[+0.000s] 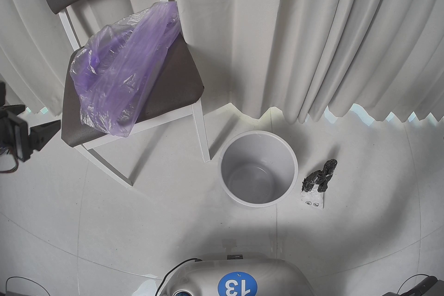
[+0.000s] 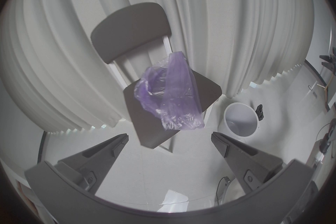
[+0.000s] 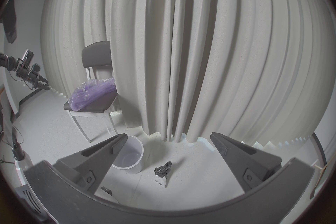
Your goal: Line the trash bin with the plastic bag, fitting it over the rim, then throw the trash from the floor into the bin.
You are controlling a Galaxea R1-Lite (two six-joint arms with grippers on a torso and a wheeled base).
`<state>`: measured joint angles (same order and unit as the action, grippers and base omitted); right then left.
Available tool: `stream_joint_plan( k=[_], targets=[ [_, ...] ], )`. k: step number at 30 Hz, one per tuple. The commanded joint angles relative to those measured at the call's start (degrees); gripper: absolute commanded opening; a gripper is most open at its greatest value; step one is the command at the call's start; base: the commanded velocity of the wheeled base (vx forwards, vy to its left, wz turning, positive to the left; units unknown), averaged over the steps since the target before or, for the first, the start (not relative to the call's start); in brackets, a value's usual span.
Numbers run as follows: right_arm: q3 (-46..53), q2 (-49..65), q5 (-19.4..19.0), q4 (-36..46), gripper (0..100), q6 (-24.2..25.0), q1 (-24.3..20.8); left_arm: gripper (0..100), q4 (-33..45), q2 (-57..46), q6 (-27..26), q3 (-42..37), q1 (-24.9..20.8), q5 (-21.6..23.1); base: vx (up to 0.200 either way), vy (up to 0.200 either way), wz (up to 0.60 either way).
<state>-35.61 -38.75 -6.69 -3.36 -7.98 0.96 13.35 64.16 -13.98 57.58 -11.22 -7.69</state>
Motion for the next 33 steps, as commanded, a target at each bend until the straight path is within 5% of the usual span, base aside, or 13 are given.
stream_joint_plan(
  k=[1, 7, 15, 19, 33],
  targets=[
    [-0.25, -2.03, 0.98, -0.06, 100, 0.78, -0.17, 100, 0.63, 16.88, 1.15, 9.4, -7.94, -6.55, 0.0, 0.0, 0.0],
    [0.45, -4.14, 0.8, -0.15, 100, 0.34, -0.17, 100, 0.54, 27.25, 0.89, 16.52, -13.92, -19.47, 0.0, 0.0, 0.0],
    [1.33, -5.46, 0.72, -0.15, 100, -0.01, -0.26, 100, 0.98, 31.11, -0.43, 21.26, -16.91, -25.44, 0.0, 0.0, 0.0],
    [2.03, -5.19, 0.72, -0.24, 100, -2.03, -0.26, 100, 0.71, 31.64, -3.42, 21.0, -16.91, -32.56, 0.0, 0.0, 0.0],
    [2.65, -5.19, 0.72, -0.24, 100, -3.44, -0.35, 100, 0.63, 33.93, -4.3, 21.0, -17.0, -34.76, 0.0, 0.0, 0.0]
  ],
)
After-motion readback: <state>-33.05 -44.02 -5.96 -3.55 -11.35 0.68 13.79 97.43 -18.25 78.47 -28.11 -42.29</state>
